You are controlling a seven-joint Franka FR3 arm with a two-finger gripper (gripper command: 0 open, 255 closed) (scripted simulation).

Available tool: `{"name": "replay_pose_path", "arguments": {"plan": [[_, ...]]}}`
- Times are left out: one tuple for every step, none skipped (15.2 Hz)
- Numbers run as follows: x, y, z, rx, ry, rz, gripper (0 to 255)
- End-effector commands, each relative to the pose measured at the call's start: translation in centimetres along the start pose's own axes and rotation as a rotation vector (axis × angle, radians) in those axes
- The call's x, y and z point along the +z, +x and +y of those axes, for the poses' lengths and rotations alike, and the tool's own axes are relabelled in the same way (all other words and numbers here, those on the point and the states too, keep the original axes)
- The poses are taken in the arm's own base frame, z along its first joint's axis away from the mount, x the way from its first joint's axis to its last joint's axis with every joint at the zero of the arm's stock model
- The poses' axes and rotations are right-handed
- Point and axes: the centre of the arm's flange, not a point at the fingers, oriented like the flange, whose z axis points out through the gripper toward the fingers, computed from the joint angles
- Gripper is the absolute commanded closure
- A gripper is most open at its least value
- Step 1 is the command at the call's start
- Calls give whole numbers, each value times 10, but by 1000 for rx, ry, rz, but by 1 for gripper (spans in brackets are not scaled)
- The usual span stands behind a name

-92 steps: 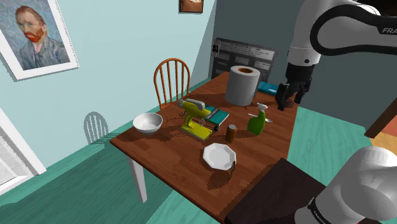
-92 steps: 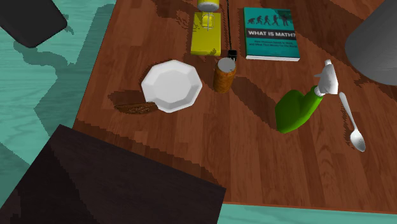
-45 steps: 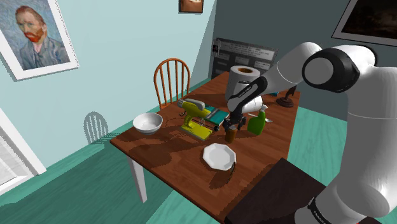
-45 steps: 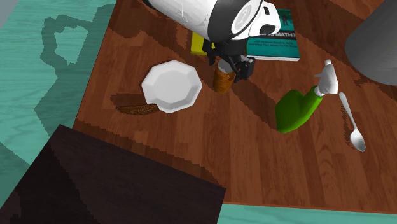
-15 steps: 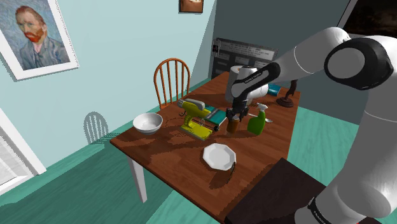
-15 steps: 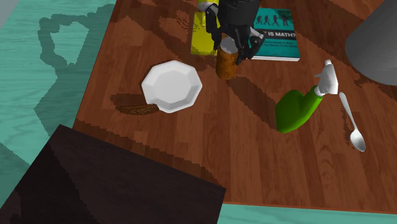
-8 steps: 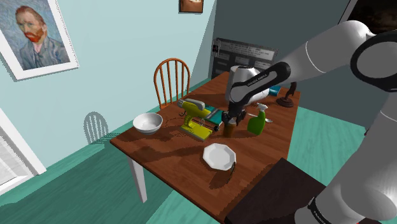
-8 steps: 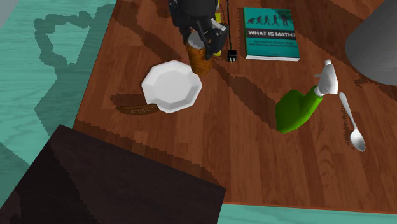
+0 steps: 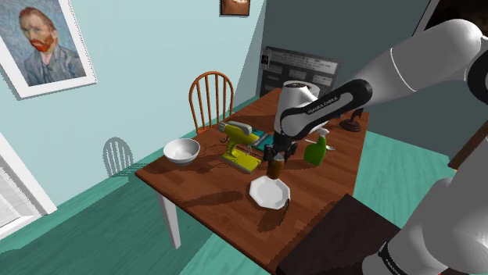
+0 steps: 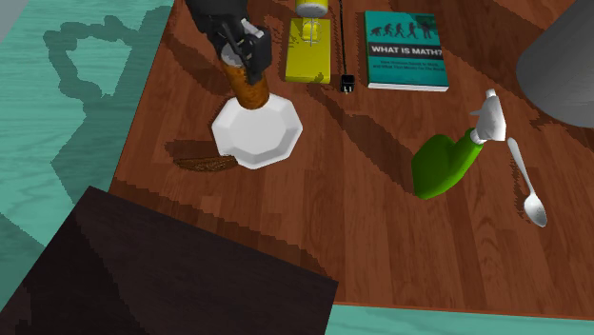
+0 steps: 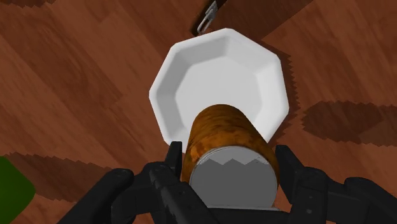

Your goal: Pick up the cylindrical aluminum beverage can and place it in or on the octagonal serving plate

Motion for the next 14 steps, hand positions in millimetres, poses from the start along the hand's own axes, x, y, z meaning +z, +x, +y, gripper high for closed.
{"name": "replay_pose_path", "arguments": {"plan": [[8, -3, -2, 1, 0, 0, 255], [14, -3, -3, 1, 0, 0, 255], [19, -3, -3, 1, 0, 0, 255], [24, -3, -3, 1, 0, 0, 255], [29, -3, -3, 1, 0, 0, 255], [35, -3, -3, 1, 0, 0, 255], [40, -3, -3, 1, 0, 0, 255], [45, -3, -3, 1, 0, 0, 255], [51, -3, -3, 1, 0, 0, 255], [56, -3, -3, 1, 0, 0, 255], [61, -3, -3, 1, 0, 0, 255], [66, -3, -3, 1, 0, 0, 255], [72, -3, -3, 1, 0, 0, 255], [77, -3, -3, 1, 0, 0, 255]]}}
